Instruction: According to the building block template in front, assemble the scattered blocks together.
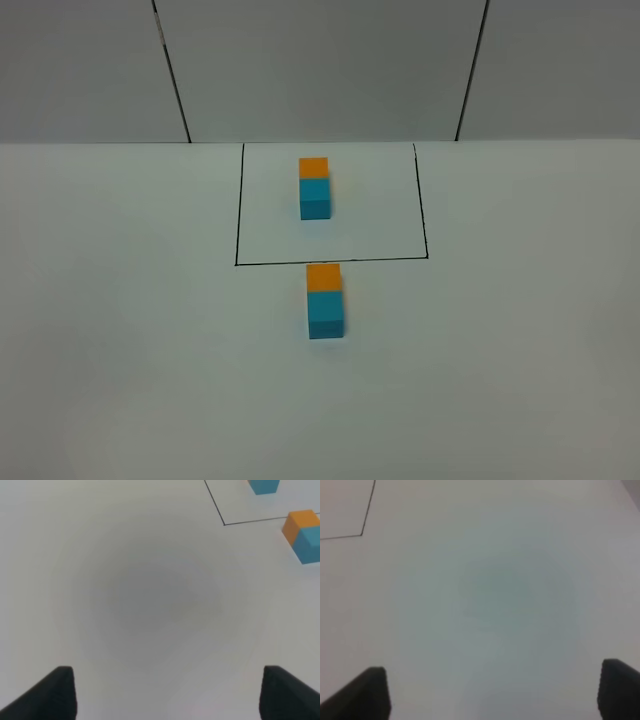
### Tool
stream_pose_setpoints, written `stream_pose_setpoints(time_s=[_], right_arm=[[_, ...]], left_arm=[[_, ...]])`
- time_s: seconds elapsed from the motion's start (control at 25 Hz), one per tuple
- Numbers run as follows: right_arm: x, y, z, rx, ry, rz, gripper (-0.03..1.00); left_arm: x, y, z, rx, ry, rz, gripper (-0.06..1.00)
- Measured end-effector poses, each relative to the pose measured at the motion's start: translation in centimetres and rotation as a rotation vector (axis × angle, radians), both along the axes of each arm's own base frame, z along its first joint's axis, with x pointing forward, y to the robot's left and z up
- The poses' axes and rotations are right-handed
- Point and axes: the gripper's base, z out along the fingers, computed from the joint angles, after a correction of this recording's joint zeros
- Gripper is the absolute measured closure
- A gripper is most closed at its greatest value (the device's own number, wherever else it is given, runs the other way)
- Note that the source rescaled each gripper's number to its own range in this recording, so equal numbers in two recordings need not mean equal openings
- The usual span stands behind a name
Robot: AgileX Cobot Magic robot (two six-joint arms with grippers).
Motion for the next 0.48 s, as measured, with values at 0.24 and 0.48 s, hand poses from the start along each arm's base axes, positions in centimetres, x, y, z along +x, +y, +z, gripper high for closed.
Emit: stream_pose_setpoints(time_s=[0.24,0.48], right_arm=[[0.00,0.01,0.00,0.001,0.000,0.001,0.26],[0.00,0.01,0.00,0.001,0.000,0.001,0.26]], left_arm=[[0.00,0.00,0.00,0.000,0.000,0.000,0.26],[0.00,0.00,0.00,-0.001,0.000,0.000,0.26]])
